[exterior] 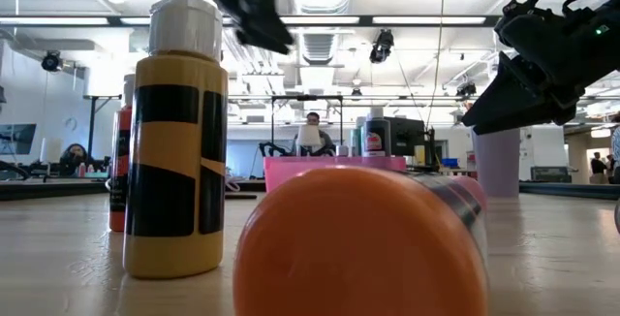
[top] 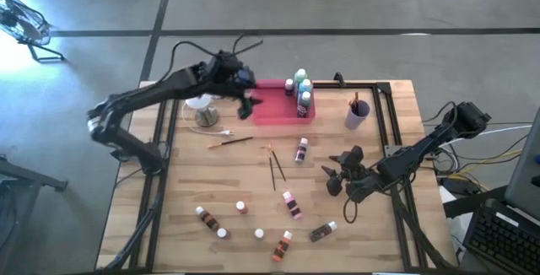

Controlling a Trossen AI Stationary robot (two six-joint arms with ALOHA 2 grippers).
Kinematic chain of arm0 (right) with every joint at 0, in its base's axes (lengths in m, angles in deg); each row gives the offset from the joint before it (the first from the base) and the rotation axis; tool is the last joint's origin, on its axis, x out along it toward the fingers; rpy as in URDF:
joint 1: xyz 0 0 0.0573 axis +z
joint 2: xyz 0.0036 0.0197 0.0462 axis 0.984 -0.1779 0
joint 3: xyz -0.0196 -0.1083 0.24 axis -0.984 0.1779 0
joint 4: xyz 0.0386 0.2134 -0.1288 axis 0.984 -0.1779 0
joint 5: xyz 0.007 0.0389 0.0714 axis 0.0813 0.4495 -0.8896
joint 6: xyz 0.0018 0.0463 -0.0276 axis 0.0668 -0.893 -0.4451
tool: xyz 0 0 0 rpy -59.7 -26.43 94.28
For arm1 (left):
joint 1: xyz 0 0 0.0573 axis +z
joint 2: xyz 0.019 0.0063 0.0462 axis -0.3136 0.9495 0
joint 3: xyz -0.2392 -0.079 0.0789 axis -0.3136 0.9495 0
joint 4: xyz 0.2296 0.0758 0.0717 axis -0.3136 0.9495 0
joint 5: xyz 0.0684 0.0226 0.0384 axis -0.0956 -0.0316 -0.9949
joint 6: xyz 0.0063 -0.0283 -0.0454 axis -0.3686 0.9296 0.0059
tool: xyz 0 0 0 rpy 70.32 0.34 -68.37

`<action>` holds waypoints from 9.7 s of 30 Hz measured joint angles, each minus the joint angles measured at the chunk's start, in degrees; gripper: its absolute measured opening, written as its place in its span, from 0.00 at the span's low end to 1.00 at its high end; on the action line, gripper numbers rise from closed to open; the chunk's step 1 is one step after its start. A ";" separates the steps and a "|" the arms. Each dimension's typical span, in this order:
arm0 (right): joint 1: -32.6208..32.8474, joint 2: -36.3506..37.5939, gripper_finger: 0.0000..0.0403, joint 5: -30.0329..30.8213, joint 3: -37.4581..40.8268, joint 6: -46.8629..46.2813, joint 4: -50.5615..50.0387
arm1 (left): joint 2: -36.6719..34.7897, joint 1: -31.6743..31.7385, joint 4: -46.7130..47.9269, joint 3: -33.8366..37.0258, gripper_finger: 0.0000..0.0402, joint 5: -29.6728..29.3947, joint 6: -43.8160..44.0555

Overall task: Pick & Place Paint Supplies
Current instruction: Put the black gold paint brush into the violet cup

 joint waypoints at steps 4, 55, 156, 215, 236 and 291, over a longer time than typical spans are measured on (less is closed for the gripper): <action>0.00 0.00 0.60 0.32 0.00 0.12 0.62 | -5.10 -4.94 12.93 0.18 0.61 -6.59 3.34; 0.02 0.00 0.53 4.48 0.00 4.57 7.24 | -12.76 -10.00 6.39 42.02 0.51 -15.15 10.14; 0.00 0.00 0.13 4.43 0.00 4.58 7.21 | -4.22 -36.23 -4.84 19.24 0.02 -46.55 -23.09; -1.55 7.59 0.52 -18.45 -12.79 41.75 33.07 | 9.83 -44.69 -61.46 20.63 0.01 -39.75 -139.97; -2.61 7.50 0.46 -18.11 -13.42 44.09 35.98 | 15.83 -43.49 -61.87 10.50 0.02 -33.19 -143.39; -2.97 7.45 0.03 -18.04 -13.42 46.75 35.62 | 17.66 -41.87 -59.78 5.80 0.03 -28.97 -143.89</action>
